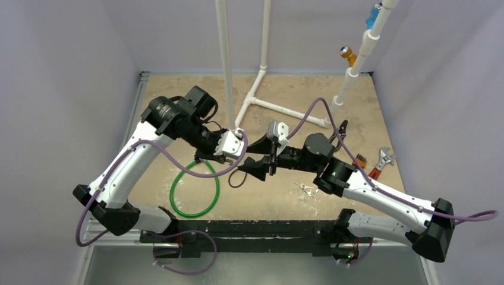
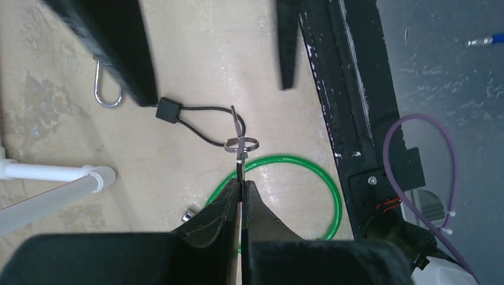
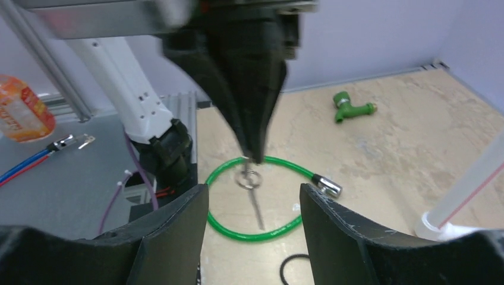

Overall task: Unlock with the key
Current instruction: Pick up the key from the center of the board.

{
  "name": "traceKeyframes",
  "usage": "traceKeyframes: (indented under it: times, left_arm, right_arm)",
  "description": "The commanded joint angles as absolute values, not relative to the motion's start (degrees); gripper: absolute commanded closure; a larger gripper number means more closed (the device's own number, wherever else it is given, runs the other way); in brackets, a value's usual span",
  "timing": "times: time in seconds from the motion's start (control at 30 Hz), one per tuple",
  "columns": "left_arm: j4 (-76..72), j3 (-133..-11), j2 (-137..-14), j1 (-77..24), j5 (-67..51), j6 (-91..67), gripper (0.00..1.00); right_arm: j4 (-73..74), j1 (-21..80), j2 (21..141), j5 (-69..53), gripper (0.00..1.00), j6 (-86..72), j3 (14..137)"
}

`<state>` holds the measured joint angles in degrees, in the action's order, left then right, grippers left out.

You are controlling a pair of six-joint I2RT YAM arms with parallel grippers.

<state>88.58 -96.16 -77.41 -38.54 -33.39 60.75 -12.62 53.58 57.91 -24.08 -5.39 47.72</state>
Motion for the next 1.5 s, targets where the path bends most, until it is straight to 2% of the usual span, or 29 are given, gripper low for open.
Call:
traceKeyframes:
  times: [0.0, 0.17, 0.3, 0.5, 0.7, 0.77, 0.93, 1.13, 1.37, 1.47]
  left_arm:
    - [100.0, -101.1, -81.2, -36.9, -40.6, 58.3, 1.0]
    - [101.1, -101.5, -82.6, -36.9, -39.6, 58.1, 1.0]
    - [101.7, -102.4, -82.8, -36.8, -39.3, 58.4, 1.0]
    - [102.4, -102.4, -82.9, -36.9, -38.1, 58.8, 1.0]
    - [102.4, -103.0, -83.2, -36.9, -37.7, 59.1, 1.0]
    - [102.6, -103.0, -83.1, -36.9, -37.4, 59.2, 1.0]
    - [102.5, -102.0, -82.5, -37.0, -36.4, 59.3, 1.0]
    - [101.9, -101.6, -82.1, -37.3, -35.9, 59.0, 1.0]
    - [101.3, -101.3, -81.4, -37.8, -35.3, 58.7, 1.0]
    - [100.8, -100.7, -81.0, -38.0, -34.8, 58.6, 1.0]
  right_arm:
    - [-22.9, 55.5, 57.0, -26.4, 0.41, -5.4, 47.3]
    - [-24.1, 57.0, 58.5, -26.3, 0.42, -5.8, 49.5]
    - [-21.3, 59.0, 62.1, -23.2, 0.49, -3.5, 51.1]
    - [-19.7, 61.5, 63.5, -16.9, 0.55, -0.3, 50.2]
    - [-17.8, 61.9, 63.1, -13.4, 0.67, 2.0, 50.2]
    - [-16.5, 61.9, 62.9, -11.4, 0.67, 2.7, 50.3]
    - [-15.8, 61.9, 60.5, -8.6, 0.57, 3.9, 49.2]
    - [-15.7, 61.9, 61.2, -9.4, 0.54, 3.4, 50.3]
    - [-14.1, 61.9, 64.8, -11.1, 0.59, 1.9, 51.6]
    - [-13.7, 61.9, 65.7, -11.2, 0.69, 1.2, 52.3]
